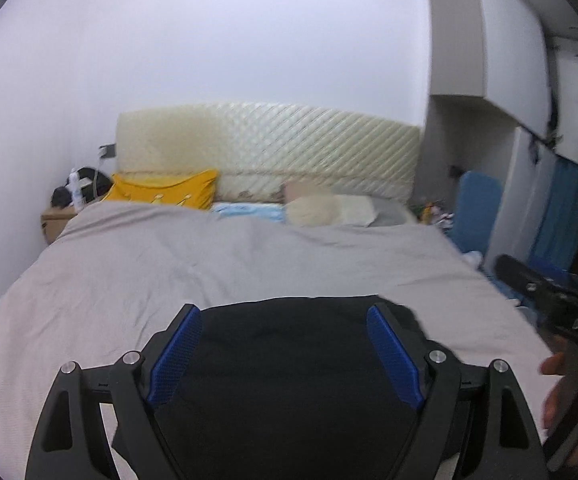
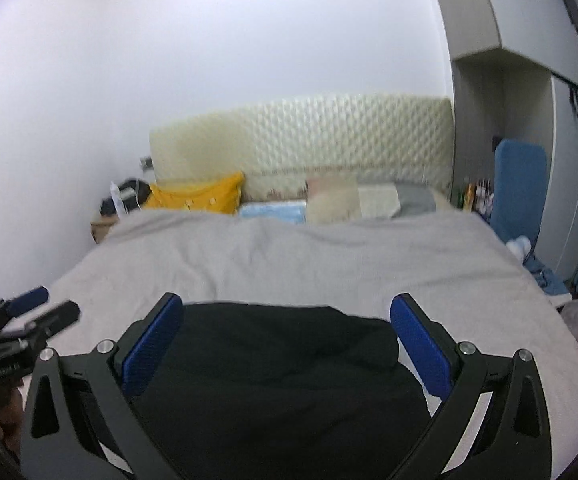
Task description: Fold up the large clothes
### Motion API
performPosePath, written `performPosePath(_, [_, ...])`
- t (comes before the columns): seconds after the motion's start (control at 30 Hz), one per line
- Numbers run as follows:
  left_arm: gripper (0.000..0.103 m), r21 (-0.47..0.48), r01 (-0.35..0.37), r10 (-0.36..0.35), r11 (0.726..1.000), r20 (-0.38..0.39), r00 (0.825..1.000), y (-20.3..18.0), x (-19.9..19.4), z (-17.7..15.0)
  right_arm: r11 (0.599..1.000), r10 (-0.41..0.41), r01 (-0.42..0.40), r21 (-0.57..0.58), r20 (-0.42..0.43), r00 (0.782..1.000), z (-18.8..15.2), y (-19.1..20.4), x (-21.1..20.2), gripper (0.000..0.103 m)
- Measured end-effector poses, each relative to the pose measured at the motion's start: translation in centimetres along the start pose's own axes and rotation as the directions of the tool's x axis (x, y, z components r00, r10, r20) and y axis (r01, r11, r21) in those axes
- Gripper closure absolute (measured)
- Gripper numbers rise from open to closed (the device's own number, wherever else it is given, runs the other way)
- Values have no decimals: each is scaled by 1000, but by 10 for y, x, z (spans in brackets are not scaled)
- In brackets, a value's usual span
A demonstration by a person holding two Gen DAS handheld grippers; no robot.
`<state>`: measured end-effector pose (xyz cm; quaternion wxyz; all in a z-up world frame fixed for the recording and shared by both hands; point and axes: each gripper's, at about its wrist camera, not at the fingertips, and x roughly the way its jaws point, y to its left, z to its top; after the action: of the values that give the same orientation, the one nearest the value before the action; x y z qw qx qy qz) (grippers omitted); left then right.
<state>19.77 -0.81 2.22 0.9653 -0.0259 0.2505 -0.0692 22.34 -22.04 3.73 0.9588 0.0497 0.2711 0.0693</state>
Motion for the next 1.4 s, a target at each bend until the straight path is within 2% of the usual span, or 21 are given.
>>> performPosePath(0.13, [19,-3,-19,19,1000,33,999,-8,-35,-8,999,18,-17,-38,27,999,-6,23,-30,0])
performPosePath(0.3, [19,-50,-23,25,999,41,999,-3,-67,-21,996,83,-82,-30,39,996,-12,44,-59,0])
performPosePath(0.4, [18,-43,-13,15,999,32,999,-3,-80,-34,995,85,-81,-64,62,994,-13,60,-79,0])
performPosePath(0.53, [18,-2,-48,48,999,24,999,-3,-95,-47,995,66,-59,-77,89,994,-22,70,-100,0])
performPosePath(0.63, [18,-21,-29,30,999,15,999,3,-105,-55,996,48,-40,-77,97,994,-34,75,-115,0])
performPosePath(0.93, [18,-40,-59,59,997,-2,998,23,-127,-76,998,21,-18,-66,54,998,-75,82,-131,0])
performPosePath(1.2, [18,-38,-56,56,998,8,998,21,-135,-88,999,10,-14,-48,-69,998,-121,76,-123,0])
performPosePath(1.4, [18,-28,-62,61,998,-36,997,15,-124,-98,999,-18,16,-41,-52,998,-124,71,-128,0])
